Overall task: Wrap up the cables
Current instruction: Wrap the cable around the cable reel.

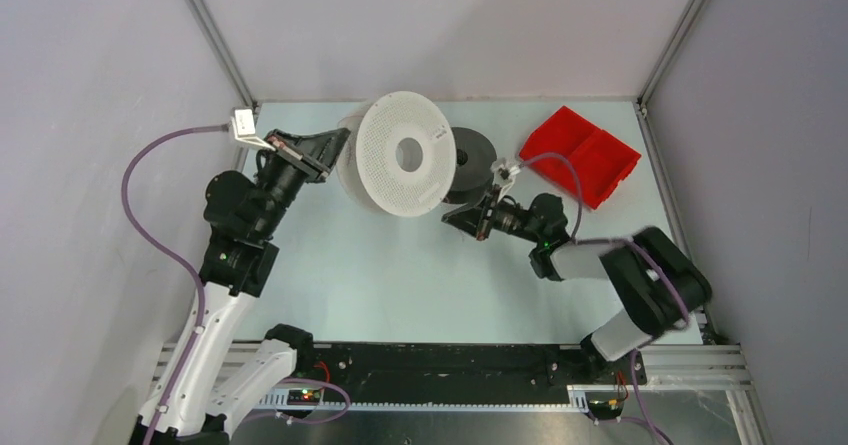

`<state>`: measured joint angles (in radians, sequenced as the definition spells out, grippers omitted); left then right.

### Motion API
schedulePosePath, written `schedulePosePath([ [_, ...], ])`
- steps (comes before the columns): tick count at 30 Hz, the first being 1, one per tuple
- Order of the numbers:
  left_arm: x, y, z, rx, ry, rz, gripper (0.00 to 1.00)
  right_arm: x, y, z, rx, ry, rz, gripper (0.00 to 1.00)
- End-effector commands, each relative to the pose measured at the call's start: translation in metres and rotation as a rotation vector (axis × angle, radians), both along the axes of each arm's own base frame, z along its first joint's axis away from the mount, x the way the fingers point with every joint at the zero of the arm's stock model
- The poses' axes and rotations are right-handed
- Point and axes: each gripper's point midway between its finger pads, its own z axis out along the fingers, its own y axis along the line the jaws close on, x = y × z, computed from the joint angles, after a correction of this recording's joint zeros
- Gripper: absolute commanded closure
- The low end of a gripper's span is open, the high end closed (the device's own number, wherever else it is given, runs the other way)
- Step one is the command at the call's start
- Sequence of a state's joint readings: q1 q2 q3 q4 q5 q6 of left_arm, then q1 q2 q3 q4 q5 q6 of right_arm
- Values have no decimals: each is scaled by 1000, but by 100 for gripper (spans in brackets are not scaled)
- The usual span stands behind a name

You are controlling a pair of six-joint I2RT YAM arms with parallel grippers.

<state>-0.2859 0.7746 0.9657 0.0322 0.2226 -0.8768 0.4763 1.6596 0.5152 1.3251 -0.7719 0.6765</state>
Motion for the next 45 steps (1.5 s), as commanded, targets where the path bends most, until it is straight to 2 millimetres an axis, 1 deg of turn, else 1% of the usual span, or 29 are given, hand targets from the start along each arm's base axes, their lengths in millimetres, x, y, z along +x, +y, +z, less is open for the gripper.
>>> schedulePosePath([
  [1, 15, 43, 23, 68, -147, 294, 100, -1, 12, 9, -268, -285, -206, 100],
  [2, 15, 41, 20, 122, -162, 307, 100, -16, 25, 3, -340, -295, -172, 100],
  [3, 17, 44, 17, 147, -156, 339, 100, -14, 24, 14, -376, -370, -212, 100],
  [4, 16, 39, 14, 199, -170, 339, 100, -24, 32, 16, -406, -371, -181, 100],
  [5, 18, 41, 9, 225, -157, 369, 100, -24, 32, 26, -432, -436, -199, 100],
  [7, 19, 38, 1, 298, -147, 388, 100, -36, 44, 42, -487, -518, -187, 100],
  [8, 19, 36, -1, 342, -146, 403, 100, -32, 46, 53, -520, -556, -205, 100],
  [9, 20, 35, -7, 375, -130, 410, 100, -39, 52, 57, -528, -577, -182, 100],
  [10, 21, 33, -19, 447, -100, 427, 100, -40, 54, 67, -545, -606, -173, 100],
  [11, 22, 33, -24, 482, -86, 434, 100, -46, 59, 72, -545, -626, -157, 100],
  [13, 23, 31, -38, 578, -57, 446, 100, -47, 65, 91, -536, -670, -156, 100],
  [14, 23, 29, -48, 615, -39, 445, 100, -47, 65, 92, -545, -686, -155, 100],
  [15, 23, 28, -53, 650, -40, 445, 100, -46, 67, 100, -536, -702, -161, 100],
  [16, 23, 24, -64, 684, -28, 434, 100, -43, 68, 101, -545, -715, -165, 100],
  [17, 23, 23, -69, 713, -28, 425, 100, -40, 68, 108, -540, -727, -176, 100],
  [18, 22, 17, -79, 745, -21, 393, 100, -37, 69, 108, -552, -742, -177, 100],
  [19, 22, 14, -84, 776, -21, 379, 100, -34, 70, 113, -551, -754, -185, 100],
  [20, 22, 8, -92, 805, -15, 347, 100, -31, 71, 111, -565, -769, -182, 100],
  [21, 22, 6, -95, 825, -14, 332, 100, -27, 71, 117, -561, -779, -194, 100],
  [22, 22, 1, -103, 851, -4, 306, 100, -24, 72, 117, -568, -788, -198, 100],
  [23, 21, -3, -107, 860, -4, 284, 100, -19, 71, 122, -559, -795, -214, 100],
  [27, 21, -14, -123, 909, -5, 215, 100, -7, 73, 132, -535, -835, -245, 100],
  [29, 21, -20, -133, 940, -5, 175, 100, 0, 75, 134, -538, -854, -250, 100],
  [33, 17, -34, -144, 964, -21, 88, 100, 15, 73, 132, -566, -886, -258, 100],
  [36, 12, -44, -149, 983, -52, 9, 100, 31, 64, 126, -602, -892, -279, 100],
  [39, 5, -53, -155, 1016, -90, -70, 100, 38, 57, 118, -620, -889, -253, 100],
  [42, 0, -58, -153, 1023, -119, -115, 100, 43, 49, 102, -653, -878, -190, 100],
  [44, -4, -61, -145, 996, -140, -141, 100, 41, 45, 90, -656, -882, -135, 100],
  [45, -4, -58, -142, 984, -141, -140, 100, 36, 43, 88, -632, -894, -93, 100],
])
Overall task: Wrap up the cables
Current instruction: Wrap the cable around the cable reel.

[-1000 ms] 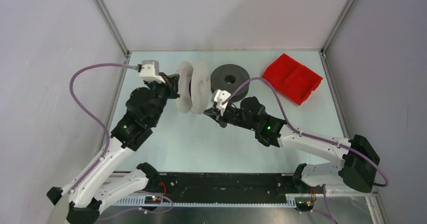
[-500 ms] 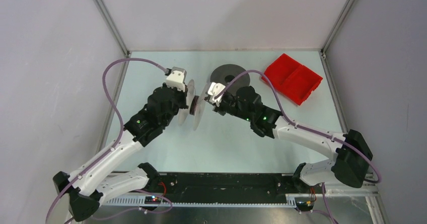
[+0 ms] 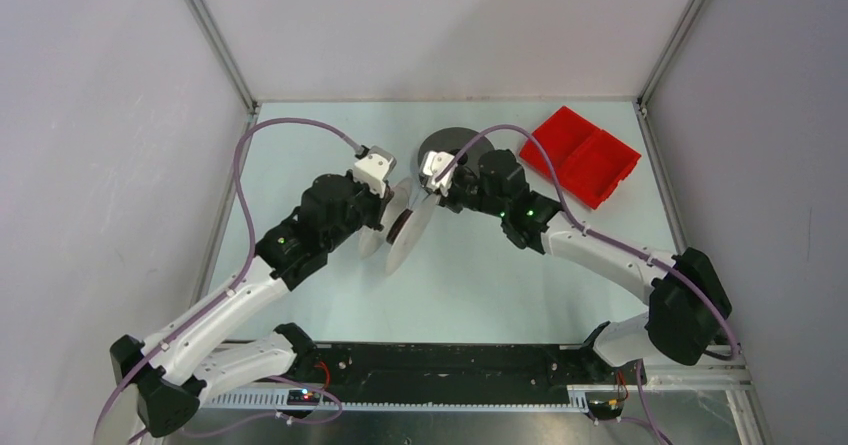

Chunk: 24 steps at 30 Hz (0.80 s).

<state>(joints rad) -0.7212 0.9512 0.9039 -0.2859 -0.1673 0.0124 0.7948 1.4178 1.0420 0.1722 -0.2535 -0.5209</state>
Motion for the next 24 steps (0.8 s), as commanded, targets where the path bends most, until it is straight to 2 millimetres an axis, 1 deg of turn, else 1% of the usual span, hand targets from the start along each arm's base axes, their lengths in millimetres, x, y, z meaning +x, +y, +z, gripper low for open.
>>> schedulePosePath([
  [1, -9, -10, 39, -85, -68, -128, 100, -6, -7, 12, 19, -65, 140, 100],
  [2, -11, -10, 41, -101, -58, -142, 100, -6, -12, 13, 27, -73, 149, 100],
  [3, -13, -9, 47, -136, -51, -170, 100, -17, -13, 14, 46, -79, 202, 100],
  [4, -15, -8, 51, -170, -36, -182, 100, -17, -19, 12, 52, -73, 214, 100],
  [5, -18, -8, 58, -214, -23, -210, 100, -29, -19, 19, 76, -74, 277, 100],
  [6, -24, -12, 62, -245, -6, -247, 100, -31, -21, 17, 80, -67, 291, 100],
  [7, -23, -10, 68, -261, -10, -250, 100, -38, -21, 22, 97, -77, 327, 100],
  [8, -25, -11, 71, -277, -2, -263, 100, -42, -22, 18, 98, -72, 341, 100],
  [9, -28, -13, 77, -292, -3, -293, 100, -46, -21, 22, 117, -90, 363, 100],
  [10, -33, -16, 80, -305, 5, -323, 100, -49, -22, 17, 120, -85, 369, 99],
  [11, -32, -15, 84, -312, 1, -329, 100, -50, -22, 20, 133, -100, 380, 99],
  [12, -37, -17, 86, -323, 9, -360, 100, -52, -23, 16, 133, -97, 384, 99],
  [17, -34, -14, 99, -376, 38, -380, 100, -58, -25, 20, 167, -129, 394, 99],
  [21, -32, -14, 109, -433, 70, -381, 100, -64, -29, 20, 202, -158, 395, 96],
  [22, -30, -14, 112, -455, 84, -370, 100, -65, -29, 28, 231, -168, 393, 97],
  [23, -29, -14, 114, -481, 105, -354, 100, -66, -29, 26, 248, -159, 386, 98],
  [24, -26, -13, 116, -496, 106, -341, 100, -67, -30, 36, 298, -170, 378, 99],
])
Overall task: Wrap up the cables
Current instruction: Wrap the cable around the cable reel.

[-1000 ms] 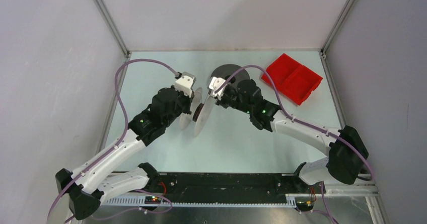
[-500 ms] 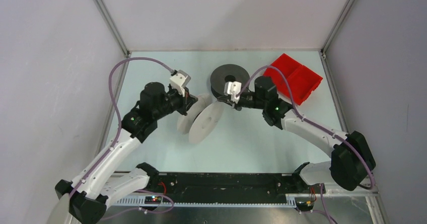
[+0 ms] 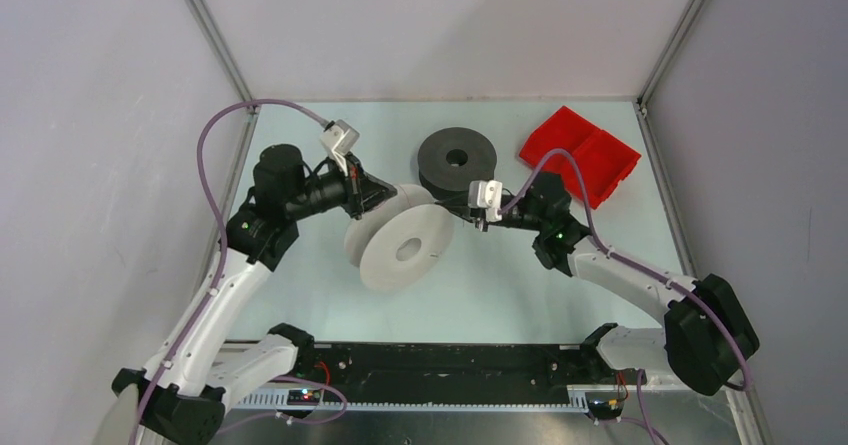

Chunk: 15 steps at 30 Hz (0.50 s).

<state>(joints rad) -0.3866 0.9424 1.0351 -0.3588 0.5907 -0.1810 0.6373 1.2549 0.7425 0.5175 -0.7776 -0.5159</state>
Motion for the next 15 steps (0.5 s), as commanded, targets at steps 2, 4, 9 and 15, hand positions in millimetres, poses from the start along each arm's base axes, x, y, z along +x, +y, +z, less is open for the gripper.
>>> schedulePosePath([
  [2, 10, 1, 63, -197, -20, 47, 100, -13, -4, 38, 201, -13, 14, 96],
  [4, 14, 3, 65, -239, 15, 71, 100, -18, -4, 42, 241, 8, 35, 94],
  [9, 17, 5, 71, -368, 86, 57, 100, -31, -5, 52, 298, 58, 133, 90],
  [15, 22, 6, 64, -372, 99, 65, 100, -40, -11, 53, 316, 177, 212, 90],
])
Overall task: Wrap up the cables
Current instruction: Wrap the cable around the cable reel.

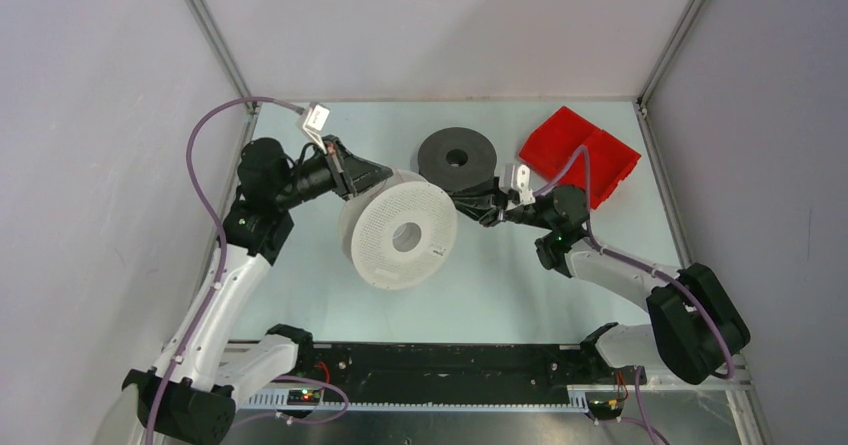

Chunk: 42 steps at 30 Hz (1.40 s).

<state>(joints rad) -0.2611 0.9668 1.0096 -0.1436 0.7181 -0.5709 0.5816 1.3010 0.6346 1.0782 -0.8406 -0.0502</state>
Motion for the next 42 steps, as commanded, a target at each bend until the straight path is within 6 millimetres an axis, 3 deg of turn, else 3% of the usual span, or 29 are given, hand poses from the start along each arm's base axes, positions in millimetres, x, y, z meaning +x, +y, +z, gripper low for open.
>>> schedulePosePath([
  [1, 7, 2, 30, -80, -76, 29, 100, -27, -2, 10, 37, 53, 150, 91],
  [4, 9, 3, 29, -81, -69, 39, 100, -29, -2, 8, 33, 104, 163, 96],
  [8, 16, 7, 28, -103, -54, 76, 100, -25, -3, 10, 53, 143, 127, 86],
  [12, 22, 12, 27, -151, -16, 113, 100, -20, -4, 7, 65, 158, 83, 100],
  [25, 37, 21, 11, -297, 126, 185, 100, -18, 9, 19, 223, 220, 49, 100],
  [34, 30, 14, 15, -240, 49, 74, 100, -17, -1, 20, 206, 408, 77, 100],
  [42, 29, 9, 19, -106, -158, -9, 100, -27, 7, 0, 92, 414, 89, 100],
])
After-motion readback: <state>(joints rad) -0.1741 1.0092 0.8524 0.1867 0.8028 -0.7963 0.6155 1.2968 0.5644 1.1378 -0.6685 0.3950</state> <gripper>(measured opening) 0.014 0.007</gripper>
